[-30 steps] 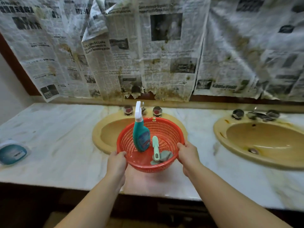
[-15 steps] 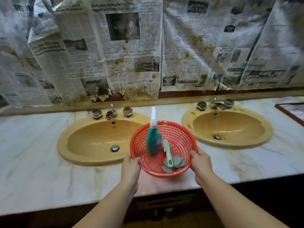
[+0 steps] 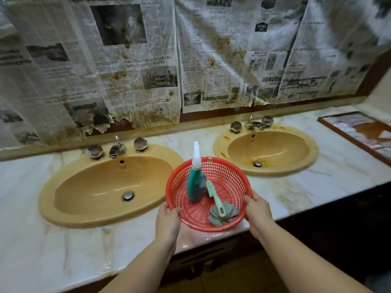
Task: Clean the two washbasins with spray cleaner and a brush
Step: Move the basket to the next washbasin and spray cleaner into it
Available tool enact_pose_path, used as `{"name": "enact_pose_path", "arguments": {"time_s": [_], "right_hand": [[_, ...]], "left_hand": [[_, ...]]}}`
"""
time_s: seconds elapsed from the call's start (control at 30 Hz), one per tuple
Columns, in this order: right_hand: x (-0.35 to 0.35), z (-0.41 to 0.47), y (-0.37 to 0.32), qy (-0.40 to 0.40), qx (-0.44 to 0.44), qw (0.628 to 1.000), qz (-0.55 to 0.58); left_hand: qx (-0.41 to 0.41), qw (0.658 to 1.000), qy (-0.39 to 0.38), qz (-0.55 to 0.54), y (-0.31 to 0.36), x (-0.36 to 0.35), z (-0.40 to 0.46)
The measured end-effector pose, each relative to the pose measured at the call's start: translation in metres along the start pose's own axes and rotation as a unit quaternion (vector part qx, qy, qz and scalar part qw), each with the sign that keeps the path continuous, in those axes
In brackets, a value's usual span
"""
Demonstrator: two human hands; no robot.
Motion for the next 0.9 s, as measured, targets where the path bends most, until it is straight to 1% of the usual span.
{"name": "enact_pose_path", "arguments": {"time_s": [0.1,0.13,0.2,0.23,0.3,0.37,0.4,0.5,0.6,0.67,0.73,0.9], "right_hand": [[0.003,0.003,0.009,0.008,-0.016,1.0,0.004],[0.004,0.001,0.009,0.013,-0.019,1.0,-0.001],[0.008,-0.005,0.003,0.039,-0.011,0.999,-0.034],[0.011,-0.009,-0.002,0.068,-0.001,0.995,-0.074],[0.016,-0.015,-0.013,0.123,0.038,0.974,-0.189],[0.012,-0.02,-0.024,0.145,0.104,0.947,-0.266],[0.006,-0.022,-0.029,0.147,0.141,0.934,-0.294],[-0.014,-0.038,-0.049,0.12,0.23,0.912,-0.319],[-0.03,-0.055,-0.061,0.076,0.271,0.911,-0.301],[-0.034,-0.055,-0.062,0.056,0.267,0.917,-0.292],[-0.034,-0.051,-0.064,0.033,0.251,0.923,-0.289],[-0.029,-0.043,-0.086,-0.014,0.267,0.928,-0.259]], "left_hand": [[0.016,0.999,0.023,0.018,0.001,0.008,0.006],[0.009,0.998,0.041,0.045,0.006,0.014,0.01],[-0.056,0.989,0.044,0.129,0.033,0.018,0.015],[-0.114,0.977,0.033,0.178,0.05,0.013,0.021],[-0.217,0.935,0.004,0.28,0.086,-0.007,0.024],[-0.256,0.902,-0.025,0.346,0.104,-0.028,0.03],[-0.254,0.897,-0.044,0.36,0.109,-0.037,0.032],[-0.242,0.889,-0.099,0.375,0.103,-0.057,0.04],[-0.223,0.889,-0.101,0.386,0.094,-0.06,0.047],[-0.223,0.886,-0.092,0.396,0.091,-0.061,0.049],[-0.239,0.879,-0.08,0.404,0.095,-0.064,0.044],[-0.301,0.867,-0.026,0.397,0.136,-0.081,0.024]]}}
Point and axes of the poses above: each hand's wrist, its own z-axis towards the middle knuckle, its own x-axis out of the back of the hand, y = z × x, the point moved 9 cm from there along z, towards the middle knuckle, and after that the axes turned 11 degrees about -x, right-handed, at the moved point
